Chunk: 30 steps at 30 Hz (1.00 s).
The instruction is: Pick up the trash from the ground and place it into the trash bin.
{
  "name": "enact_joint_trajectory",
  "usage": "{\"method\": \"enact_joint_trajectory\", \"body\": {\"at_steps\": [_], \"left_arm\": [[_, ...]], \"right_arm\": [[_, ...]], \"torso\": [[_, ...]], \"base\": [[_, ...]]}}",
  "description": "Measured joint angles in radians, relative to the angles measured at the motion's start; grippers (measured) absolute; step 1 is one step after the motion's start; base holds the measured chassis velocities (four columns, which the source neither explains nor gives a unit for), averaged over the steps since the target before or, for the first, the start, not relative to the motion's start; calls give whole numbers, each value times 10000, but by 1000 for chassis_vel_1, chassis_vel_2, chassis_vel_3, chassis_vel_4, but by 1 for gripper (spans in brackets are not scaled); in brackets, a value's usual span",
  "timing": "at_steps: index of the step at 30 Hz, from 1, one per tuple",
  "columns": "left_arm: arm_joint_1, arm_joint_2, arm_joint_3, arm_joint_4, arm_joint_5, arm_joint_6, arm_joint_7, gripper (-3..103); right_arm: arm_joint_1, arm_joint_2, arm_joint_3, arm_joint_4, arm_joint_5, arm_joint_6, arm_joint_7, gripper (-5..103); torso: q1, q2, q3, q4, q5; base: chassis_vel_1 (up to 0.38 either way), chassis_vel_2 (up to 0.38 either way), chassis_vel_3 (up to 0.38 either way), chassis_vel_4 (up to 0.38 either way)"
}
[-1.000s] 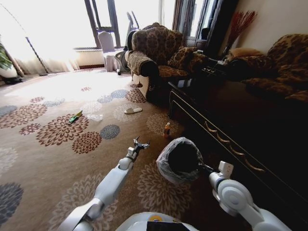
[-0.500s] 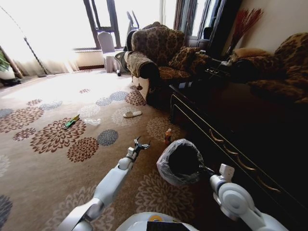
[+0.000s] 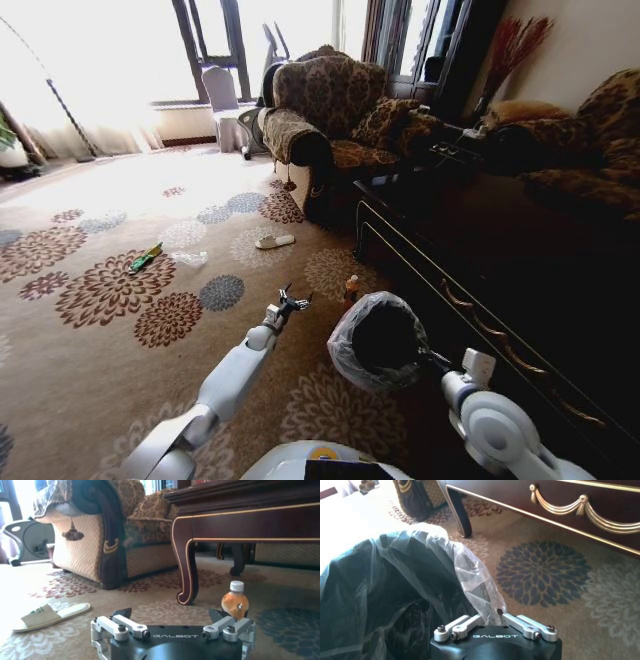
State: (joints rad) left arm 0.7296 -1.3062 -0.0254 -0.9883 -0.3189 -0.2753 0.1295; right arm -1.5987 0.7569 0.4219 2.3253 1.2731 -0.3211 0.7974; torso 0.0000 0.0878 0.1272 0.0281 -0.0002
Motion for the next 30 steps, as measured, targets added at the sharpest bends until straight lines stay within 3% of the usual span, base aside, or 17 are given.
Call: {"method": "enact_joint_trajectory", "body": {"at_steps": [12,20,25,30], "left_arm": [[-145,-56,305,249,23,-54,39,100],[-610,-226,563,1055,73,-154,569,100],[-1232,-664,702,2175,366,-577,831,100],[-1468,-1160,731,2630,486,-594,1004,100]], "right_arm": [[-206,2,-82,115,-294,90,-181,0],[-432,36,-432,189,-1005,125,-410,0],[-569,5,-338,97,-1379,309,-668,0],[-662,36,-250,19,-1540,487,-827,0]], "torso": [[0,0,1,1,0],[0,0,2,-1,3],[0,0,2,5,4],[0,0,2,0,6]], "base": [[-100,-90,109,93],[-99,-72,65,75],[0,0,0,0],[0,0,0,0]]}}
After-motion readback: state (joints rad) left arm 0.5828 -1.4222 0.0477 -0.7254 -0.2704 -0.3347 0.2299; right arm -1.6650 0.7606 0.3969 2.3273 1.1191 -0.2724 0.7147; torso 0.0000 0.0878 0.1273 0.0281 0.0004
